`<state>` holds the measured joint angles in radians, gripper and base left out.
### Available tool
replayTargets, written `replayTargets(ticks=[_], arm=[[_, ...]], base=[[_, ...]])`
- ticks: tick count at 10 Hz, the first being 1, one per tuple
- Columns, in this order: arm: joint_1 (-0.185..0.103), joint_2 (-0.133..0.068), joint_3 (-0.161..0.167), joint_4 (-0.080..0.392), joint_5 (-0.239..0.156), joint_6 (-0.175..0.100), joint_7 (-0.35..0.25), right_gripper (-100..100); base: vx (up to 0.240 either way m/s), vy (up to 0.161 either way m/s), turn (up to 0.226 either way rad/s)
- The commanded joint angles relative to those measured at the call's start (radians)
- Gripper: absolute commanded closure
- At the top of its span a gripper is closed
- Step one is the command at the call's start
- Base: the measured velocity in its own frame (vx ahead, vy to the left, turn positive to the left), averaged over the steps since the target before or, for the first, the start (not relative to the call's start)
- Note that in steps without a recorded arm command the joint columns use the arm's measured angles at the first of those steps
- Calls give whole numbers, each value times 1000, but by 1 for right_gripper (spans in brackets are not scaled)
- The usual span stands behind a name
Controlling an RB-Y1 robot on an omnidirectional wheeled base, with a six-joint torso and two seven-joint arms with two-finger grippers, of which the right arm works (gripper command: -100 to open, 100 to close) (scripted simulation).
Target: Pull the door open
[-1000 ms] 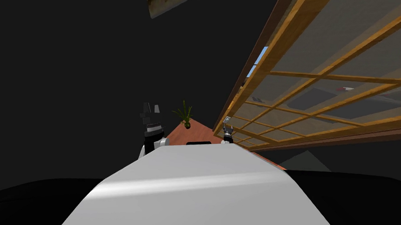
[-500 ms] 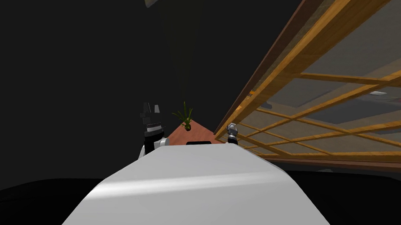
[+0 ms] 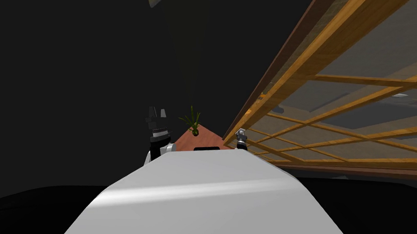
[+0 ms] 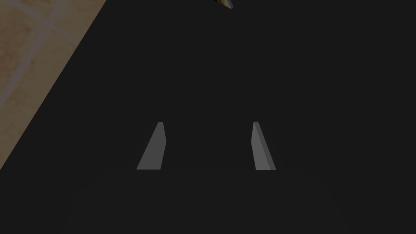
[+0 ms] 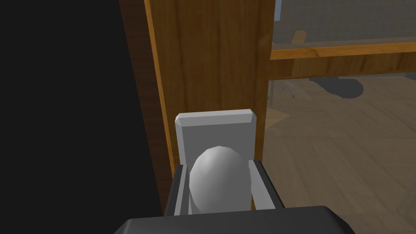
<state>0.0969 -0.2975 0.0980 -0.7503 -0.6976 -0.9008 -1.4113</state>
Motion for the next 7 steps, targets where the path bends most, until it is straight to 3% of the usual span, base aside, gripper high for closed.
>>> replayTargets(ticks=[1, 3, 7], arm=[[-1, 1, 0, -2, 0, -2, -1, 100], [5, -8, 18, -7, 8, 0, -14, 100], [19, -35, 70, -28, 32, -4, -55, 100]], base=[[-5, 2, -1], [-53, 1, 32], [-235, -11, 85]])
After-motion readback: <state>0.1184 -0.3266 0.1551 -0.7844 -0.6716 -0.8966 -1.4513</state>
